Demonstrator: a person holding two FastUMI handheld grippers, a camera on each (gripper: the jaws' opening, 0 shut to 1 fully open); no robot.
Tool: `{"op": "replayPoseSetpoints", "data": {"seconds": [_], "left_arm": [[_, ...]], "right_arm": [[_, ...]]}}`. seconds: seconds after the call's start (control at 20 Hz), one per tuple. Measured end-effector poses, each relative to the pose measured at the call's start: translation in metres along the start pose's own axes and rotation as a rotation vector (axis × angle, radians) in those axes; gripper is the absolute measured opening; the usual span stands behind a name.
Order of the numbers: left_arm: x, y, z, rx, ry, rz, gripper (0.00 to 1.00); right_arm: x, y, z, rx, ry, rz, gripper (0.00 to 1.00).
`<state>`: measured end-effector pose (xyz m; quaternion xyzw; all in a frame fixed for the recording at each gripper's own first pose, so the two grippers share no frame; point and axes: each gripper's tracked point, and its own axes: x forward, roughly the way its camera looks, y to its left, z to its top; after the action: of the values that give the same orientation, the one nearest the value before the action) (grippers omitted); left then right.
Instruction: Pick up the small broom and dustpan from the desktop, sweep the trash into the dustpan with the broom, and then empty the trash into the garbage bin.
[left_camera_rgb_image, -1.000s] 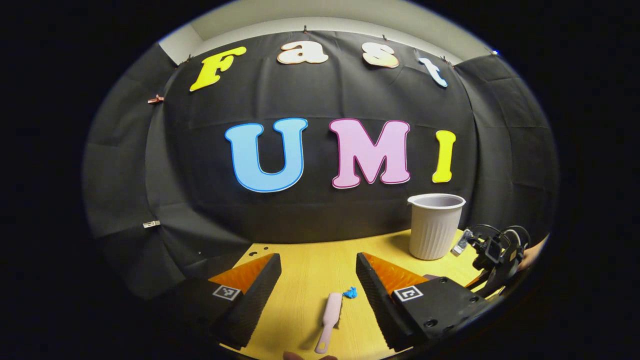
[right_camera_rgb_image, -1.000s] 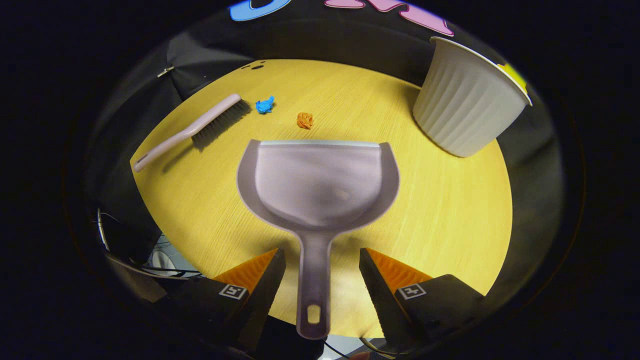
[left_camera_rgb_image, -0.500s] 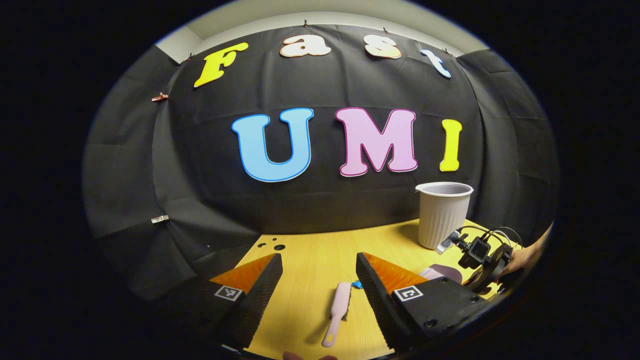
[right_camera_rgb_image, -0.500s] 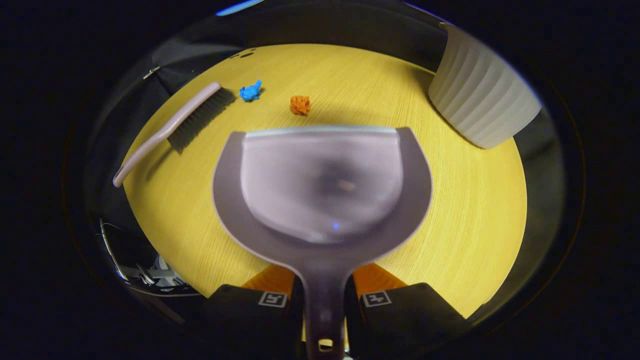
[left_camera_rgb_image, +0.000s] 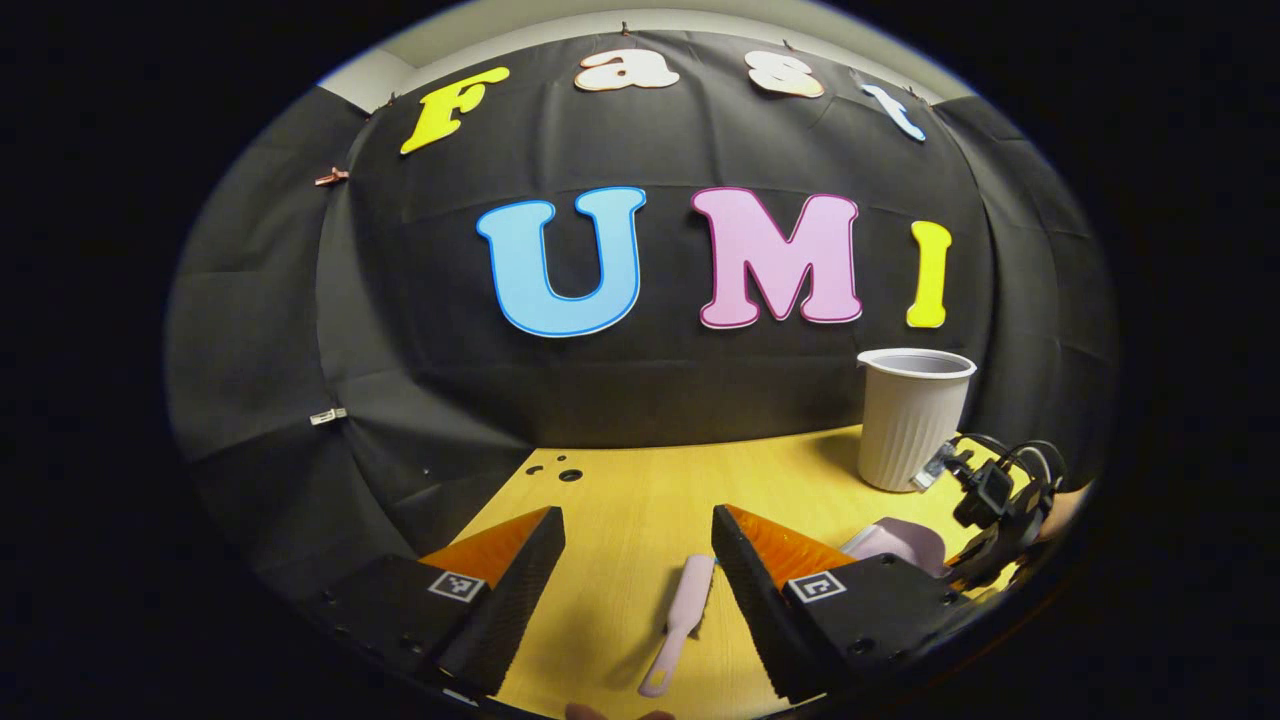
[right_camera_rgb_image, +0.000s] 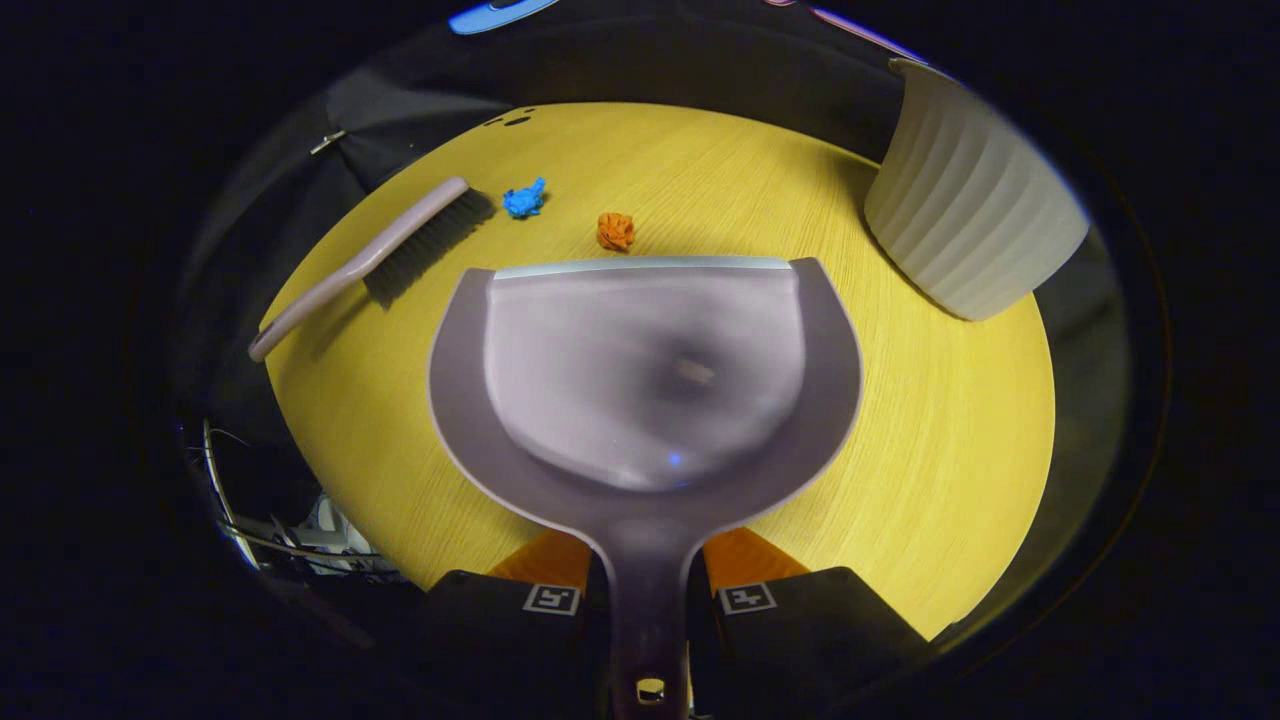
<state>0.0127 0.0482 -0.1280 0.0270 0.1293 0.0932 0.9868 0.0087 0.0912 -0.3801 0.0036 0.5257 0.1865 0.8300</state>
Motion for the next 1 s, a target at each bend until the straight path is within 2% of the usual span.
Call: {"op": "replayPoseSetpoints", "data": {"seconds": [0.05,0.15,0.25,0.4,0.65,0.95,1.0], "left_arm": [[0.003,0.001,-0.004,-0.002,0.000,0.004,0.94],[0.012,-0.005,-0.019,-0.006,0.020,-0.040,0.96],[0.024,-0.017,-0.075,0.033,0.167,-0.159,0.96],[0.031,-0.022,-0.132,0.079,0.341,-0.242,0.96],[0.044,-0.030,-0.209,0.085,0.644,-0.284,0.97],[0.065,-0.044,-0.224,0.127,0.789,-0.309,0.95],[0.068,-0.046,-0.228,0.140,0.813,-0.305,0.92]], "right_arm": [[-0.004,-0.003,0.003,-0.007,-0.010,0.000,0.35],[-0.010,-0.013,0.006,-0.015,-0.015,-0.020,0.35],[-0.012,-0.016,0.006,0.011,-0.025,-0.044,0.35],[-0.016,-0.018,0.003,-0.005,-0.035,-0.062,0.35],[-0.017,-0.016,-0.008,-0.022,-0.019,-0.058,0.35],[-0.013,-0.015,-0.023,-0.053,0.033,-0.043,0.35],[-0.013,-0.015,-0.024,-0.056,0.043,-0.035,0.35]]}}
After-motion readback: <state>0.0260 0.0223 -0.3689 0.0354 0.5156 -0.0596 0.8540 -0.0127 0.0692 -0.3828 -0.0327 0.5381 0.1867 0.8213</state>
